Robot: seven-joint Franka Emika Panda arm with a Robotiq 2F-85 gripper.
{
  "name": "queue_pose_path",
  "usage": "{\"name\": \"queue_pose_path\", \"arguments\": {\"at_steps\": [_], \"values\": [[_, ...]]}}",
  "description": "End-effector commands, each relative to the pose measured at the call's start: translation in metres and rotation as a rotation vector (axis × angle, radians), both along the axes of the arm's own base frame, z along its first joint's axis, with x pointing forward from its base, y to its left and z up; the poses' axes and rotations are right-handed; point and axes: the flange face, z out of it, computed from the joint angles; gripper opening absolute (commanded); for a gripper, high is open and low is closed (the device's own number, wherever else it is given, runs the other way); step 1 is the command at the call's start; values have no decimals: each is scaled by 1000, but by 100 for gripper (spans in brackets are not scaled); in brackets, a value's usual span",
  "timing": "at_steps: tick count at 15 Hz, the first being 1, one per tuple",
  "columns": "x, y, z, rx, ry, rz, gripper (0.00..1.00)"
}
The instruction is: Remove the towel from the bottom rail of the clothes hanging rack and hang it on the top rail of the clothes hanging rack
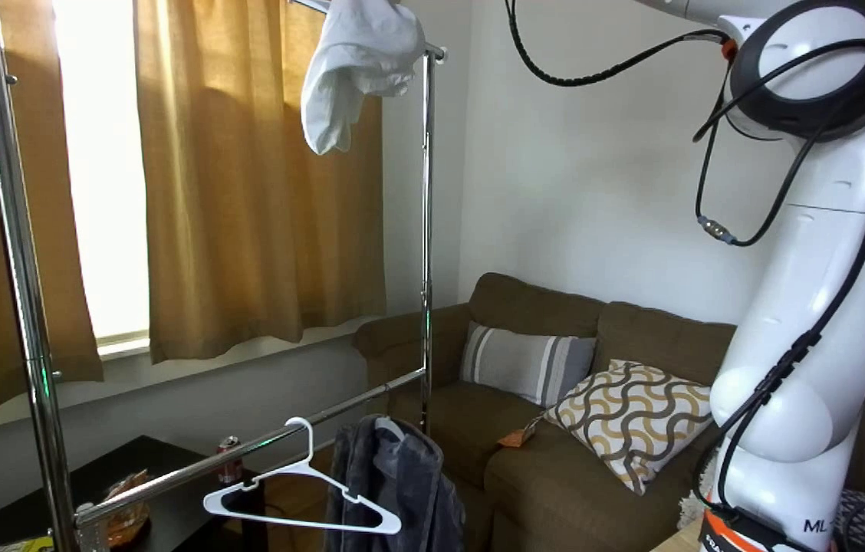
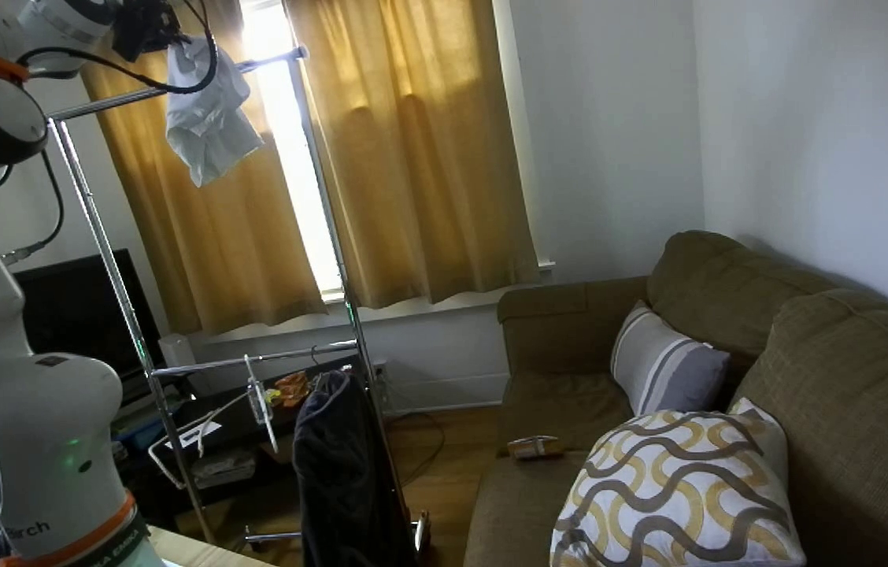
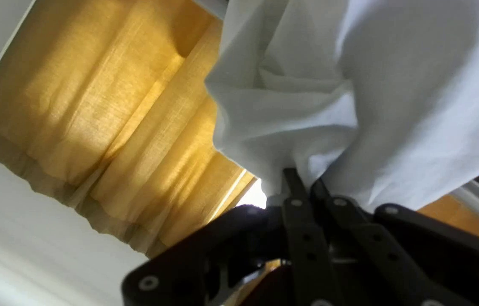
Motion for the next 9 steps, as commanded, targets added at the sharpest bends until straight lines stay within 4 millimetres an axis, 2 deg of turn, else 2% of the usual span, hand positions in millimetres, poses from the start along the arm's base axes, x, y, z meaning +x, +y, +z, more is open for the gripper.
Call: {"name": "queue_pose_path", "arguments": {"at_steps": [1,3,4,7,9], "values": [[18,7,15,-6,-66,10,1],[40,13,6,23,-71,34,1],[24,8,2,3,-30,16,5],[46,12,-5,18,-38,35,5],[47,12,-3,23,-43,38,5]]}}
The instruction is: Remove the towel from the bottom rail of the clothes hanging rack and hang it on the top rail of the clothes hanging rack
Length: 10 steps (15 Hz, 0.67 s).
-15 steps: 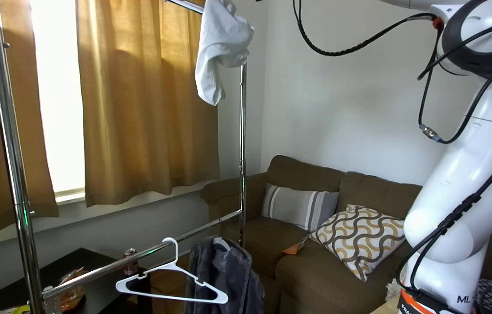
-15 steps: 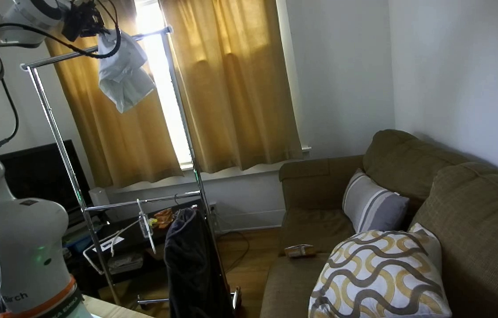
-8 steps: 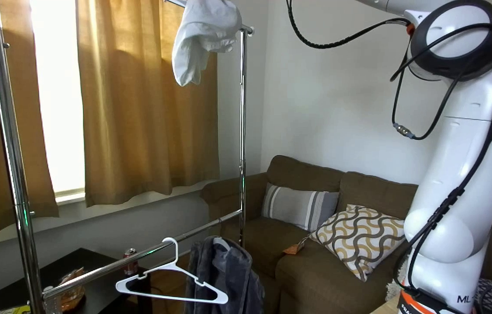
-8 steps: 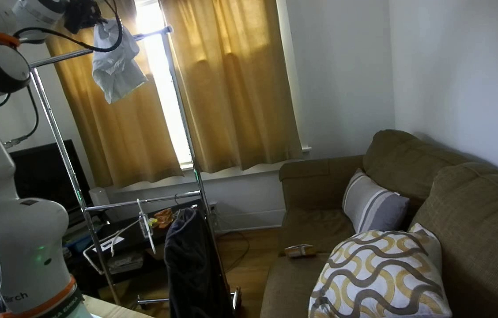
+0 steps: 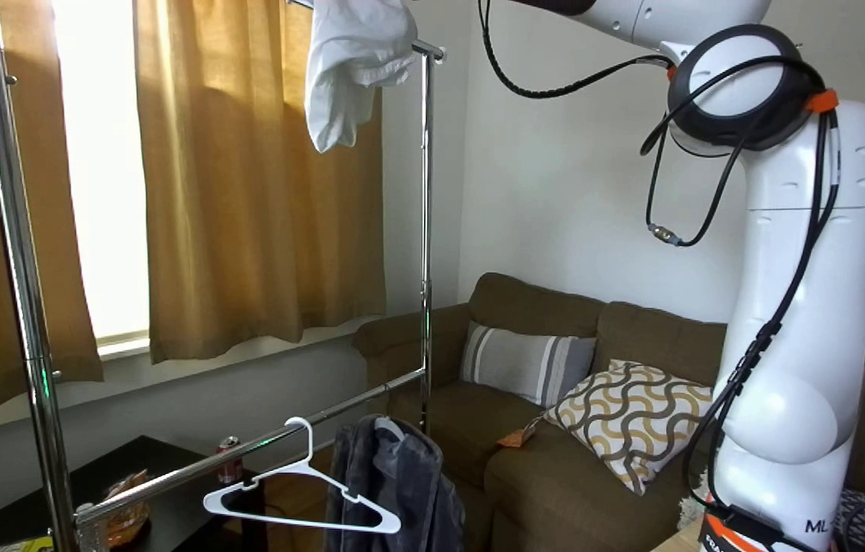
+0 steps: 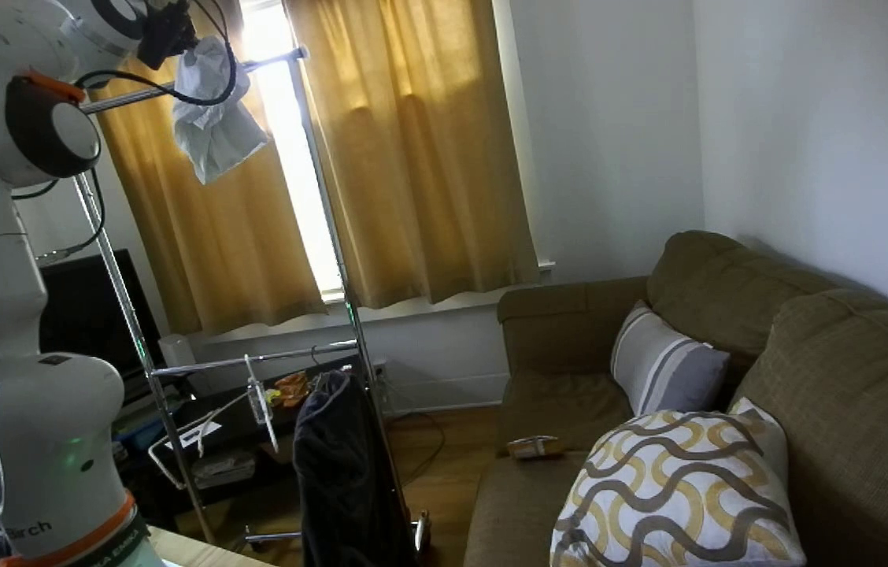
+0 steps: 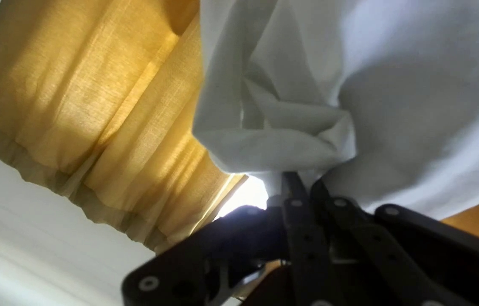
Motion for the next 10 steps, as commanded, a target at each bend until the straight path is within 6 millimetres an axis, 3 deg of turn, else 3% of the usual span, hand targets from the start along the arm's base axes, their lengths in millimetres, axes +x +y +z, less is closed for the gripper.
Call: {"name": "queue_pose_path", "arguments": {"at_steps": [1,5,10], "values": [[-1,0,1,1,-2,1,5],[0,-11,26,21,-121,-40,1],[9,-22,41,30,-261,-74,1]]}}
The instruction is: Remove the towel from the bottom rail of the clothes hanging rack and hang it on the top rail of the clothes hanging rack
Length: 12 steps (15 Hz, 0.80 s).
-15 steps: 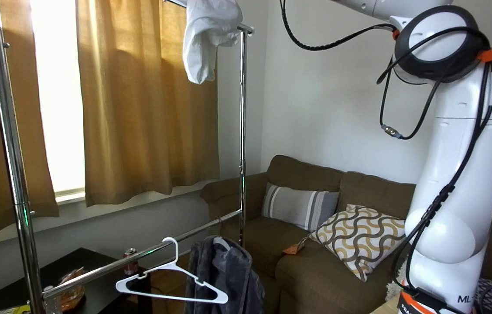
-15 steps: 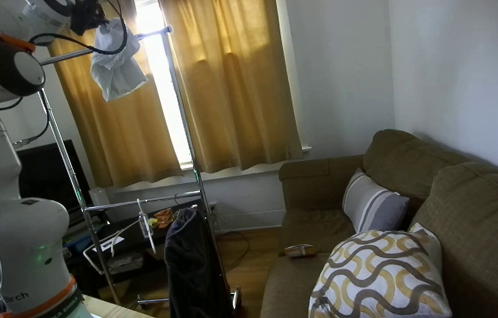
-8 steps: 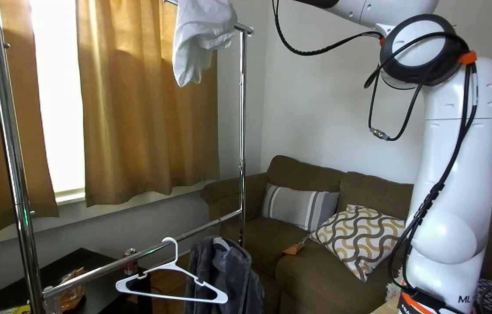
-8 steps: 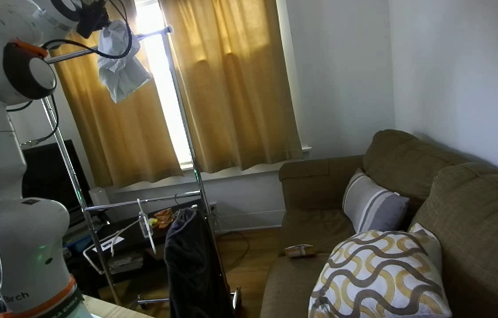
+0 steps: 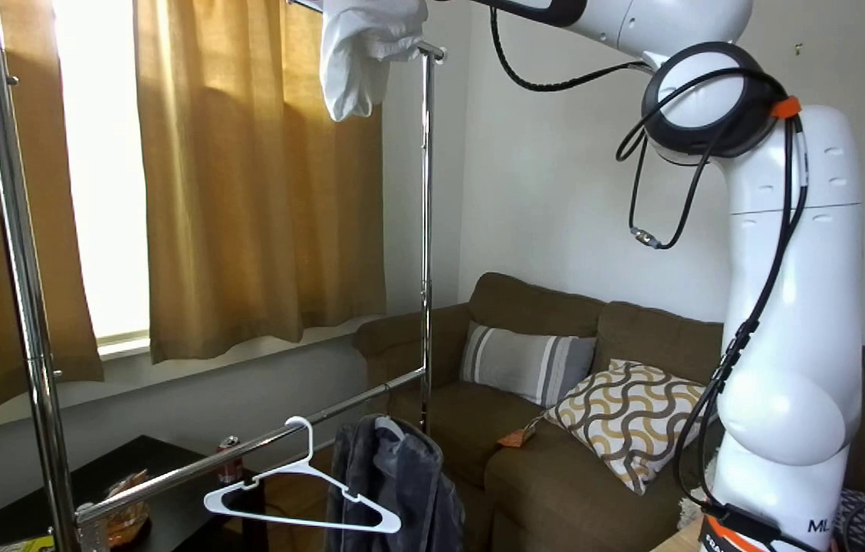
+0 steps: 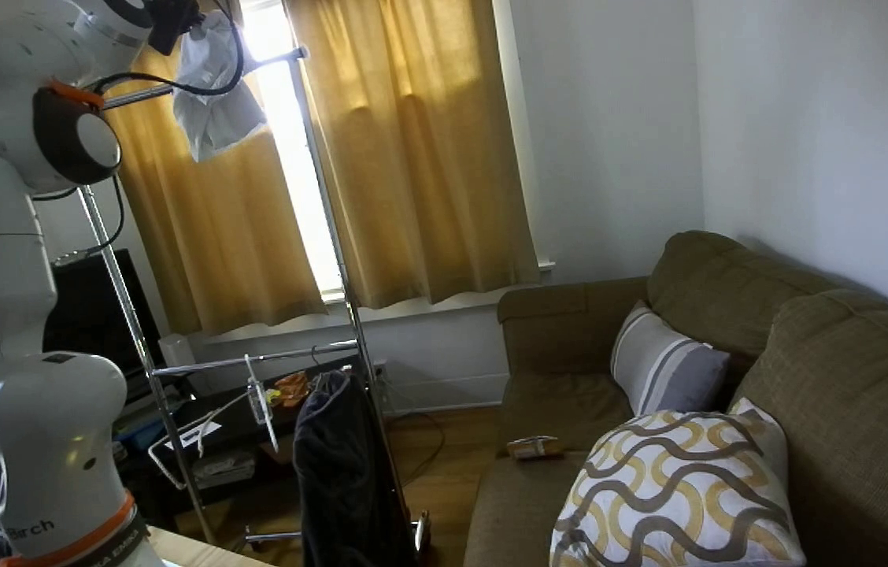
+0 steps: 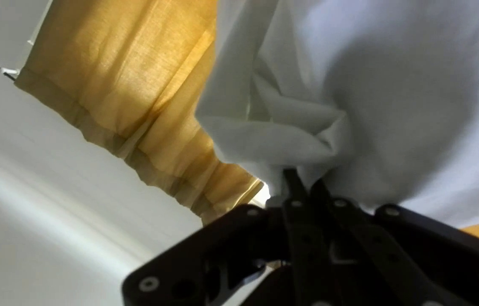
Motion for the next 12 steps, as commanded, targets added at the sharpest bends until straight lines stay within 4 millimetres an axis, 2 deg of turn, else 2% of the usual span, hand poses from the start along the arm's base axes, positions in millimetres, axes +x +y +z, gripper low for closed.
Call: {"name": "queue_pose_path", "arguments": {"at_steps": [1,4,7,11,12], "values": [[5,-1,15,33,-131,-6,1],[26,3,2,73,-159,-1,1],[46,7,-14,110,-106,-7,1],[59,8,-27,101,-80,3,1],[61,8,-28,102,-77,2,5]]}}
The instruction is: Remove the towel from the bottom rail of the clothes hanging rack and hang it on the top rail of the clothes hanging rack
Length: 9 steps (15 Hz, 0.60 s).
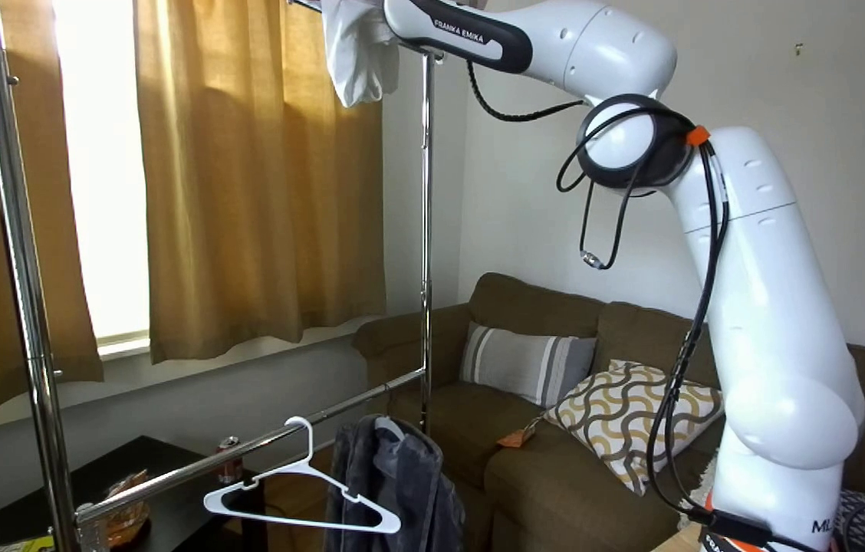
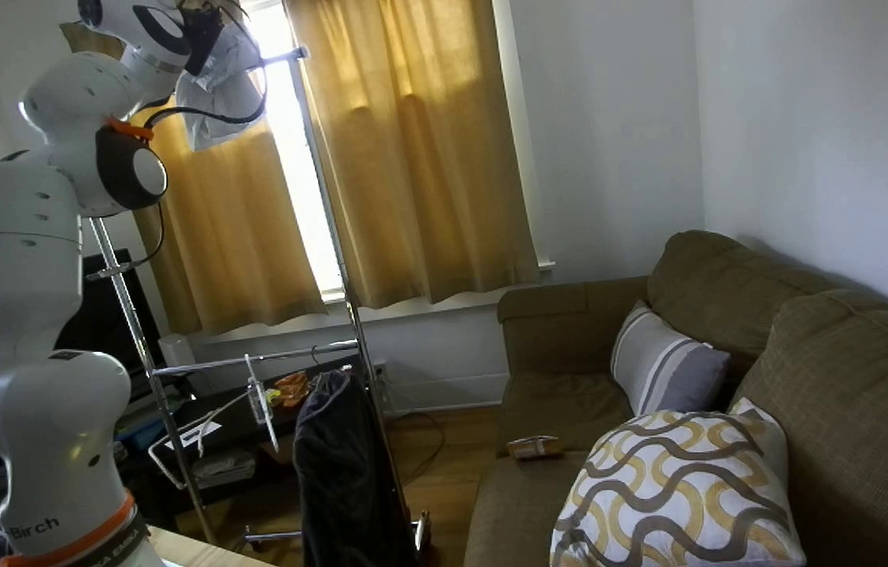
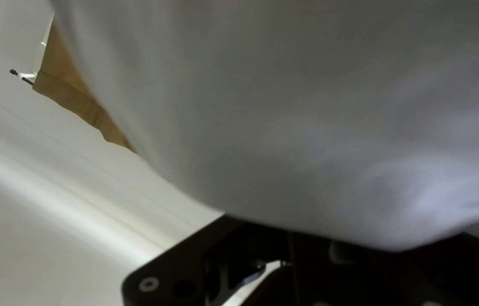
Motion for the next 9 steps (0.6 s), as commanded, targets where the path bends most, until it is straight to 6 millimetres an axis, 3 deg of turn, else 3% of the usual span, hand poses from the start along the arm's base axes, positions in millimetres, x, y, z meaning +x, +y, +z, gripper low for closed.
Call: {"name": "queue_pose_path", "arguments": {"at_steps": [1,6,9], "values": [[1,0,-1,-1,2,0,5],[1,0,-1,-1,3,0,1],[12,-4,-6,54,-17,-28,1]]}}
